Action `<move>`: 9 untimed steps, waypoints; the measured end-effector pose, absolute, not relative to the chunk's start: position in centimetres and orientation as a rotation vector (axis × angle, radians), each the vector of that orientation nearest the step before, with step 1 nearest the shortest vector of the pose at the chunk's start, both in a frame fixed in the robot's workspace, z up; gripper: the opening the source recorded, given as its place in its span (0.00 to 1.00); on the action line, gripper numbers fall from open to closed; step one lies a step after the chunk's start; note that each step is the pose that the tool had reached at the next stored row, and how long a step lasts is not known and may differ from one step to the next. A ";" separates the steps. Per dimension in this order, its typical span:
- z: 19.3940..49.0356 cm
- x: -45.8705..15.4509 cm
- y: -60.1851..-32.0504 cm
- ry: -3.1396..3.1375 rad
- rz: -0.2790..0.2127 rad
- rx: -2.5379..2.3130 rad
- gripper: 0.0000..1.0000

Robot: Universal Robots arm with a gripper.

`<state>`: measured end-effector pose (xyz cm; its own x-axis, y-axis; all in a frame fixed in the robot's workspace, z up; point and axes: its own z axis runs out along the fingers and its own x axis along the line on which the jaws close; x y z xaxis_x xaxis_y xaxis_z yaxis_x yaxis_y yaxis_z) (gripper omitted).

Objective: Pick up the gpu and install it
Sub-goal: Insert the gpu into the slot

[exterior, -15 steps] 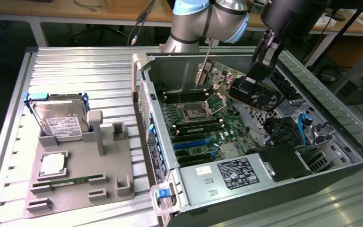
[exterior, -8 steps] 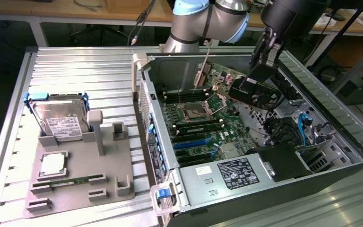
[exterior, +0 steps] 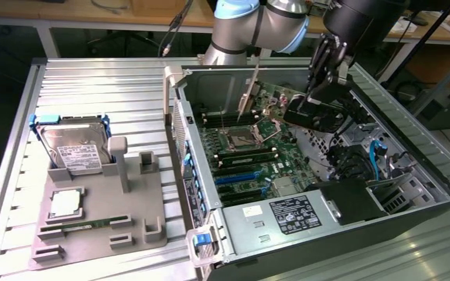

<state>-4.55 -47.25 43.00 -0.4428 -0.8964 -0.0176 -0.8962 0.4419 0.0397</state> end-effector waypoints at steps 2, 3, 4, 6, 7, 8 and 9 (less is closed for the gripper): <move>43.0 -4.5 -47.2 -2.631 -0.067 1.703 0.27; 43.0 -4.6 -47.3 -2.604 -0.067 1.743 0.27; 43.0 -4.5 -47.2 -2.591 -0.067 1.762 0.27; 43.0 -4.5 -47.2 -2.561 -0.067 1.803 0.27; 43.0 -4.5 -47.2 -2.533 -0.067 1.842 0.27; 43.0 -4.5 -47.2 -2.518 -0.066 1.861 0.27; 43.0 -4.5 -47.2 -2.498 -0.066 1.888 0.27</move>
